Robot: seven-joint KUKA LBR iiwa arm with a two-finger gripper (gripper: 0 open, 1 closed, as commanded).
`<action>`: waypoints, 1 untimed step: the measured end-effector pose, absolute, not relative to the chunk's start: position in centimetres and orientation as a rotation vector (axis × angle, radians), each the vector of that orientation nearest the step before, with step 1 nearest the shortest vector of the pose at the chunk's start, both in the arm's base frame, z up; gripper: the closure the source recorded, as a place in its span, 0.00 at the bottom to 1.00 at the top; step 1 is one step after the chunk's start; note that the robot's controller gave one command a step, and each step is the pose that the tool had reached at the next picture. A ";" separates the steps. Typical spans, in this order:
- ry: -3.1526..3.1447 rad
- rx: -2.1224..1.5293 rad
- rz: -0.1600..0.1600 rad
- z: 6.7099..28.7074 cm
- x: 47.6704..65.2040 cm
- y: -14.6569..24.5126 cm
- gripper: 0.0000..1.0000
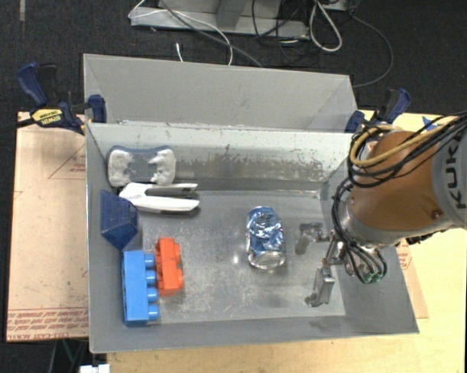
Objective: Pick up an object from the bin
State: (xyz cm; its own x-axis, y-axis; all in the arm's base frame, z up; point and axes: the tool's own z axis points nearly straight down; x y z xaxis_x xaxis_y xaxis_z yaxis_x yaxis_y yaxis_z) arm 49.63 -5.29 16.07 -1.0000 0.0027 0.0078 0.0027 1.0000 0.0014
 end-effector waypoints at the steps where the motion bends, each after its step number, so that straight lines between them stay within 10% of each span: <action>1: -3.142 0.001 -0.001 16.5 49.8 -5.3 0.00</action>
Offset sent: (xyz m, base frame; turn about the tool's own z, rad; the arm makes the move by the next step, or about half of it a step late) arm 0.0846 0.0186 -0.0907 -0.3938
